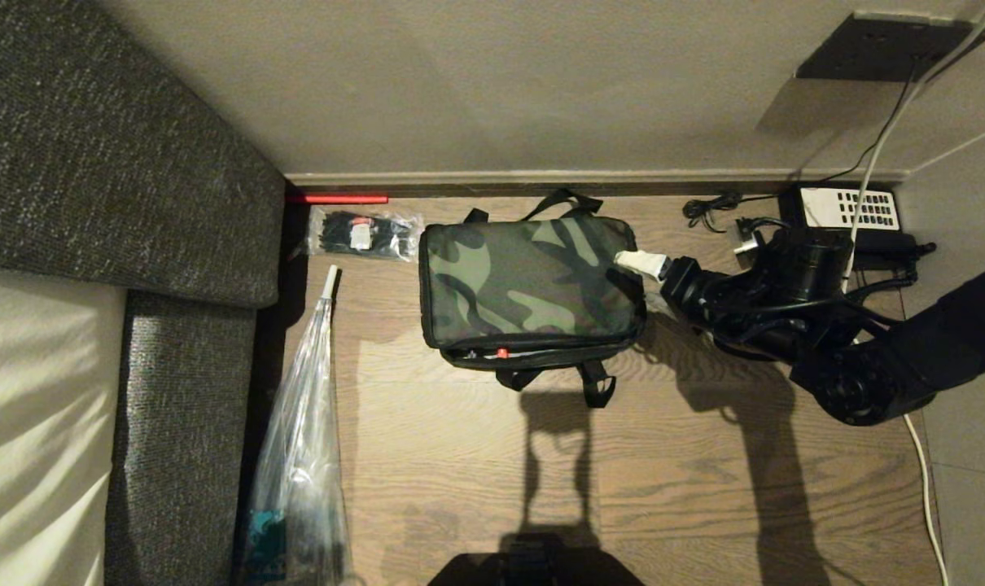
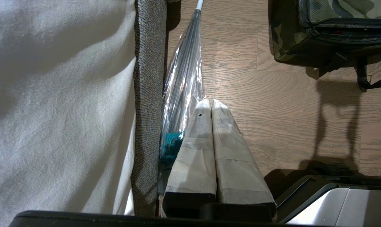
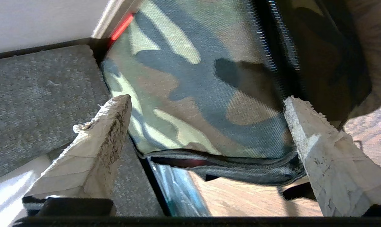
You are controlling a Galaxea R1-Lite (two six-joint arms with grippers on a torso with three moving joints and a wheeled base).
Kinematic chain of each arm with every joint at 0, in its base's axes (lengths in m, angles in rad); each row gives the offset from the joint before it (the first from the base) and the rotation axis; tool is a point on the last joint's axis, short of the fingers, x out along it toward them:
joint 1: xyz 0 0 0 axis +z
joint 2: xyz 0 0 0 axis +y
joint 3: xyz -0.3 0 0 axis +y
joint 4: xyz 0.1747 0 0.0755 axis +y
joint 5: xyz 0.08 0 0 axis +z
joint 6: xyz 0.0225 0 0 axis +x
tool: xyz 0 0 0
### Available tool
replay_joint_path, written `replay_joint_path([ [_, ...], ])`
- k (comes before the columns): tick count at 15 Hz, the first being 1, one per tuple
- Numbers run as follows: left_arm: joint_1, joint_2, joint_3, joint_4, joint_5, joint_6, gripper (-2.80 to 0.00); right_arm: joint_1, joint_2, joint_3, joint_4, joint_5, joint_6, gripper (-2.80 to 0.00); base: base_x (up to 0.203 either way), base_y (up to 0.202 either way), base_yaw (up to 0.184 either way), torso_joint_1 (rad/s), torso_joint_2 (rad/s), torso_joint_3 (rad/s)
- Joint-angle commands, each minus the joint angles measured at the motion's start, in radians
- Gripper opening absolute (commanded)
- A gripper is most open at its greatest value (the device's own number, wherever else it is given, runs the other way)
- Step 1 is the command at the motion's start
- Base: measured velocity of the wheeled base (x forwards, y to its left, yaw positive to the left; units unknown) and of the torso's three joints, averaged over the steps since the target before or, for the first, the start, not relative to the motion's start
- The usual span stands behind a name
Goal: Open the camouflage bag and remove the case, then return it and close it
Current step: Open the top of the storage box
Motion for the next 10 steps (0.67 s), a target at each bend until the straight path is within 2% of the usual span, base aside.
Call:
replay_joint_path([
  [1,0.0,-0.002,0.002,0.0,0.0,-0.001,-2.8,0.004,0.054,-0.02,-0.007,0.001,0.003,0.0,0.0,0.0,0.0,0.0,0.0,0.0],
  [2,0.002,-0.002,0.003,0.0,0.0,-0.001,-2.8,0.009,0.071,-0.03,-0.009,-0.001,-0.001,0.0,0.0,0.0,0.0,0.0,0.0,0.0],
  [6,0.001,-0.001,0.003,0.0,0.0,-0.001,-2.8,0.011,0.117,-0.07,-0.009,-0.044,-0.101,0.0,0.0,0.0,0.0,0.0,0.0,0.0],
  [10,0.001,-0.002,0.003,0.0,0.0,-0.001,-2.8,0.03,0.127,-0.079,-0.009,-0.046,-0.115,0.0,0.0,0.0,0.0,0.0,0.0,0.0],
])
